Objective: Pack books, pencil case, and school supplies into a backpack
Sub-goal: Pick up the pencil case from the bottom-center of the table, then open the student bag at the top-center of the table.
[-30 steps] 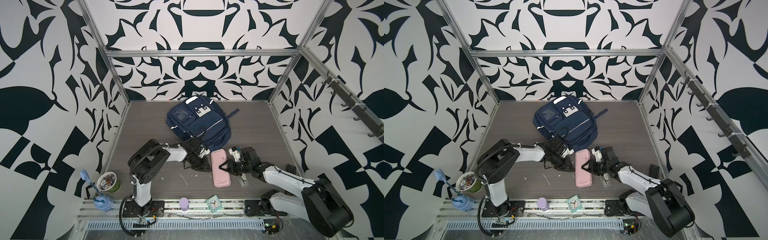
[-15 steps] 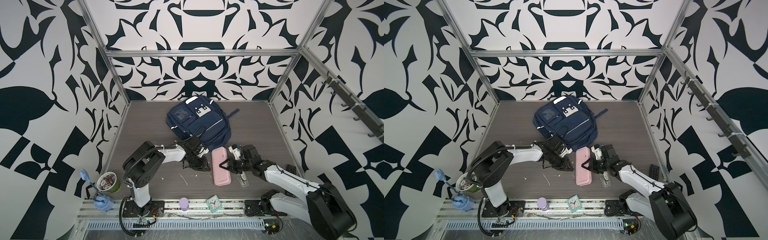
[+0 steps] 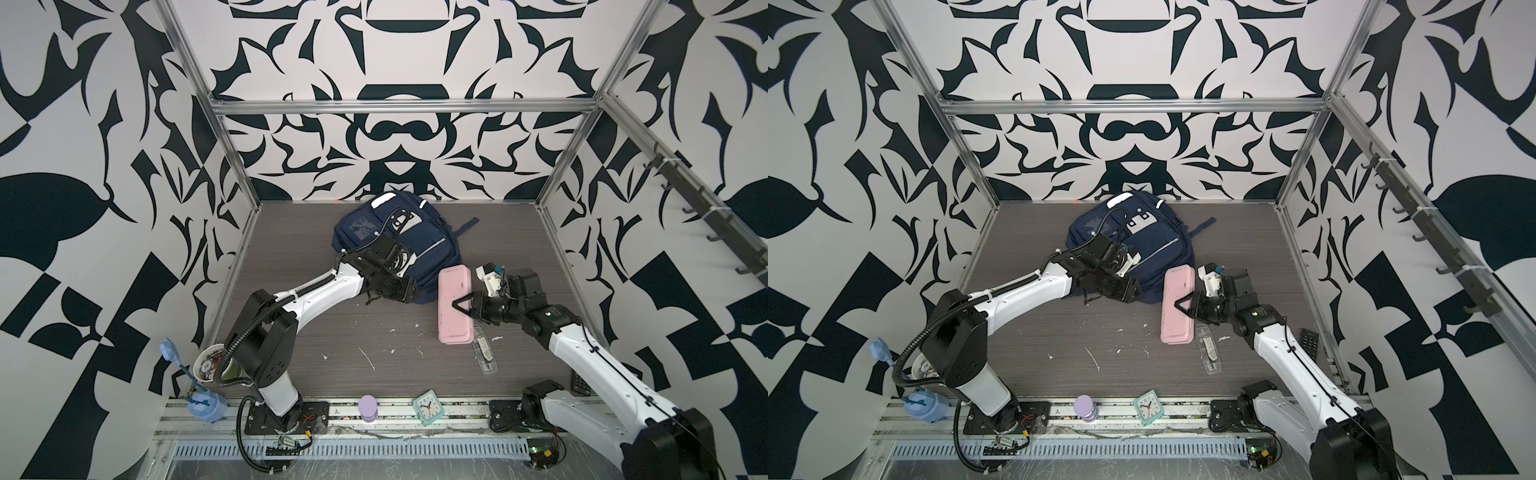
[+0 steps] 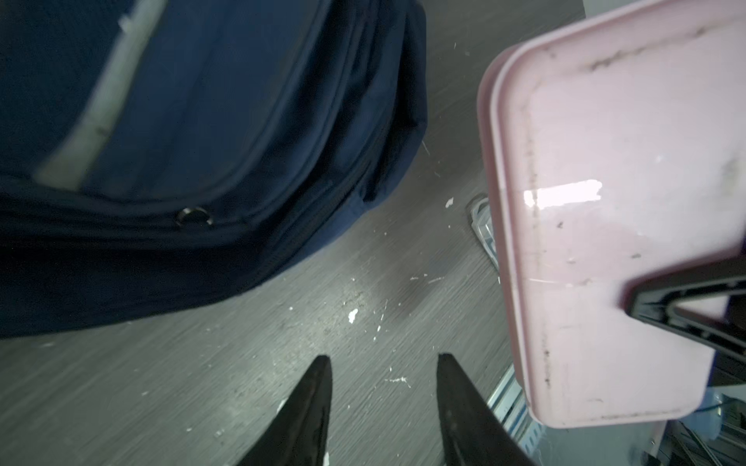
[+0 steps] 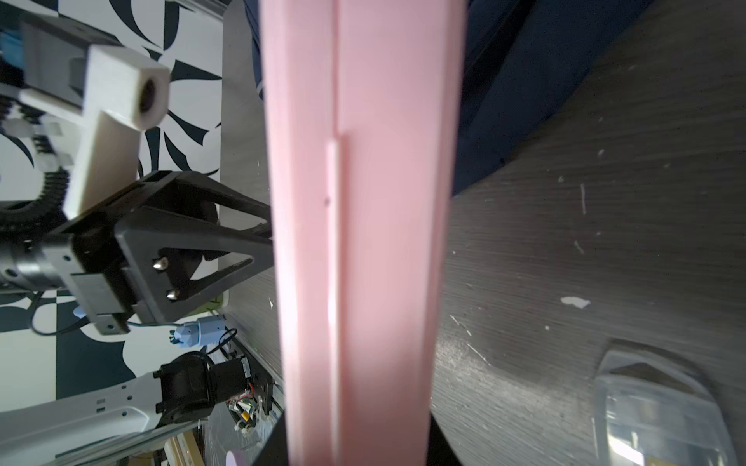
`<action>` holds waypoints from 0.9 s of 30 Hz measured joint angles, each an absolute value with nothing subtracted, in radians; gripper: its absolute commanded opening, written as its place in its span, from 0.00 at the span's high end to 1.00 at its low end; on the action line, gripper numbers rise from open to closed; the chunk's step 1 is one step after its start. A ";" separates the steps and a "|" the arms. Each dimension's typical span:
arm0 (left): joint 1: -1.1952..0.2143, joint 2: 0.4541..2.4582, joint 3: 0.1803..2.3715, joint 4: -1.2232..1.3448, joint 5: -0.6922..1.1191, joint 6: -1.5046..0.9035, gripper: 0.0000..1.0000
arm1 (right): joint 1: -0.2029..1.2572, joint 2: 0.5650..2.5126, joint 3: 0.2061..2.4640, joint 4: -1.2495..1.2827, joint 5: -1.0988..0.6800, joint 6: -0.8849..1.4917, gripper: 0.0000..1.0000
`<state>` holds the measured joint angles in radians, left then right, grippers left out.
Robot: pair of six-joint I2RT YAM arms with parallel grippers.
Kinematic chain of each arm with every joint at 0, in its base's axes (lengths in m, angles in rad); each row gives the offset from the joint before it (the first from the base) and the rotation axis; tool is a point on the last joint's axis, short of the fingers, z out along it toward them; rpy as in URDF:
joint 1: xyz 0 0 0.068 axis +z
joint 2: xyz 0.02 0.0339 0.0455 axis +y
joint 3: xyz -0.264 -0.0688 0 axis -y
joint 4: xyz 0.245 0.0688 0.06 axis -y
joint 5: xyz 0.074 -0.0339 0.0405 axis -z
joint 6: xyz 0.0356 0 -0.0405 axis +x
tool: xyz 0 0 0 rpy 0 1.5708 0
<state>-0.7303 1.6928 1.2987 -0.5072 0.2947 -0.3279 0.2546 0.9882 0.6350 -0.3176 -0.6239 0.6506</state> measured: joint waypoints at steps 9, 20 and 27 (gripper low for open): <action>-0.736 1.889 1.574 -0.655 0.019 -0.201 0.50 | 0.137 1.102 0.679 -0.206 -0.624 0.733 0.78; -0.799 2.066 1.742 -0.725 -0.168 -0.111 0.50 | 0.080 1.168 0.706 -0.104 -0.617 0.823 0.78; -0.830 2.144 1.784 -0.755 -0.264 -0.078 0.52 | 0.066 1.168 0.699 -0.078 -0.625 0.836 0.78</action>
<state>-0.8295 2.1437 1.7836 -0.7547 -0.2642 -0.0776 0.0662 1.1679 0.6991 -0.0780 -0.6247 0.8360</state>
